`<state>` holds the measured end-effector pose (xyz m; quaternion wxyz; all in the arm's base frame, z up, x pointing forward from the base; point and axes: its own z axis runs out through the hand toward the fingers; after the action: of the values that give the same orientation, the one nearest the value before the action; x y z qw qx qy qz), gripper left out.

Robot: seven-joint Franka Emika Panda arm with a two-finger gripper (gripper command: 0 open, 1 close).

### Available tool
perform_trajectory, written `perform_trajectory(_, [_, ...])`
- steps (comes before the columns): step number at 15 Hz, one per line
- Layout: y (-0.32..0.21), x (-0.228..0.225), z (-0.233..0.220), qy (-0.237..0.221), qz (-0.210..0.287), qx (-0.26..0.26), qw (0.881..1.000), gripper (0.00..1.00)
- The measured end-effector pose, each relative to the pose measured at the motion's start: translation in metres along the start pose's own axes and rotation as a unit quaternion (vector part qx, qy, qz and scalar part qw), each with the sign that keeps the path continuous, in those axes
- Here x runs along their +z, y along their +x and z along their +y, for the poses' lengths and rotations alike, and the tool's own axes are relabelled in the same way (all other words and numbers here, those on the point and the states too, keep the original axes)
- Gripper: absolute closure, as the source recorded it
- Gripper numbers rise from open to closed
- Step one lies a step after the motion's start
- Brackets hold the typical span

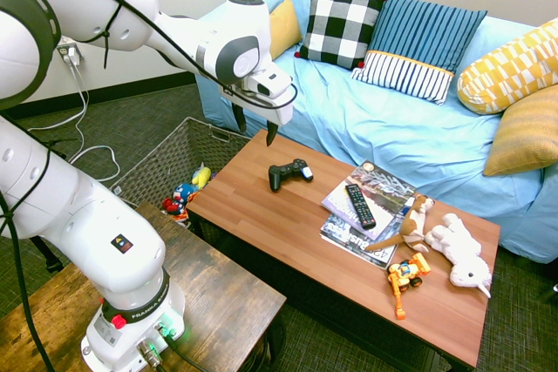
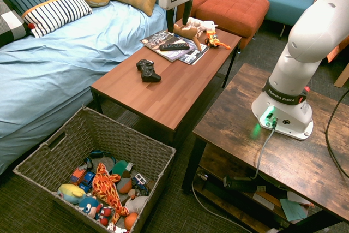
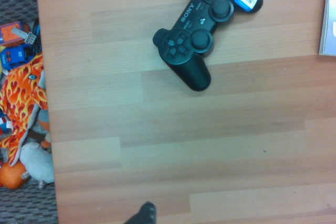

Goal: Put the gamepad in the basket

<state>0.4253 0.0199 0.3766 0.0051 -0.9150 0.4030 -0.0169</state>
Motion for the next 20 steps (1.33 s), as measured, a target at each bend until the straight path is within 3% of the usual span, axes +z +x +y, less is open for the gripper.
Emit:
perform_trajectory(4, [-0.001, 0.004, -0.007, -0.001, -0.002, 0.011, 1.0, 0.0])
perform_trajectory(8, [0.013, 0.022, -0.035, -0.006, -0.011, 0.082, 0.997, 0.0])
perform_trajectory(14, [0.057, 0.076, -0.081, -0.01, -0.013, 0.182, 0.983, 0.0])
perform_trajectory(20, [0.086, 0.138, -0.121, -0.025, -0.013, 0.23, 0.973, 0.0])
